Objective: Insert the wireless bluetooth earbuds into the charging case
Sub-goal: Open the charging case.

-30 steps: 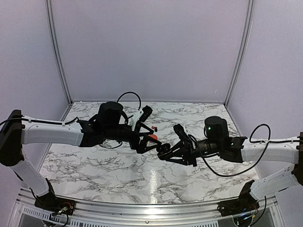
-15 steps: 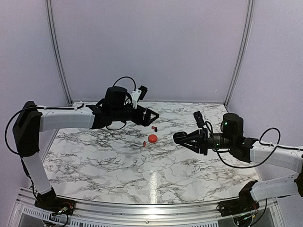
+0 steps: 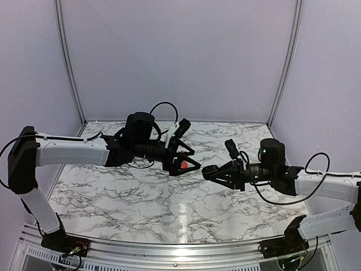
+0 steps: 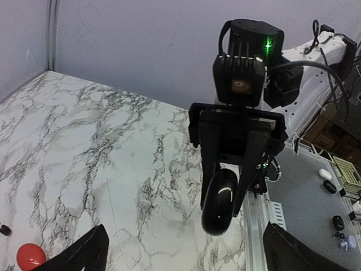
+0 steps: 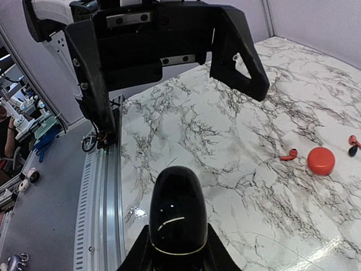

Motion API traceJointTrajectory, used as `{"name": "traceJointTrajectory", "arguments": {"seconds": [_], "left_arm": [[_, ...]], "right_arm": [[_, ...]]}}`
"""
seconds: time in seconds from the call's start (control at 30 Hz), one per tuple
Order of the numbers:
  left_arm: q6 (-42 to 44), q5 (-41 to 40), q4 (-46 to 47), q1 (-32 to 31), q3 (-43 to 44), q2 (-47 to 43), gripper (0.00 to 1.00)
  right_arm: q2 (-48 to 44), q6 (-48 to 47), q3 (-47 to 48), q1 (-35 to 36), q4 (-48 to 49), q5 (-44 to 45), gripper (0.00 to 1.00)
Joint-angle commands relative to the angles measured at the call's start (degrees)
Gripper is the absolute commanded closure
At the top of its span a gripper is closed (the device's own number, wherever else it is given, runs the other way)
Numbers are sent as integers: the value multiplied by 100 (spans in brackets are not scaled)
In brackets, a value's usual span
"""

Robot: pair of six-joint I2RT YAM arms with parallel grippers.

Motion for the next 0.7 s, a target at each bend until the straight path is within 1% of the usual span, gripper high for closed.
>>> {"name": "traceJointTrajectory", "arguments": {"seconds": [0.0,0.2,0.37,0.67], "left_arm": [[102,414,157,-170,149,-7,1],[173,277,157,-321,188,95,5],[227,174,111,-355,252,203,13],[422,26,-168,-418,383,331,17]], "right_arm": [[44,-206,225,214,-48,-24,100],[89,-239,301,309,-77,-57,100],[112,-249,320,359,-50,-115,100],[131,-232,319,391,37,-269,100]]}}
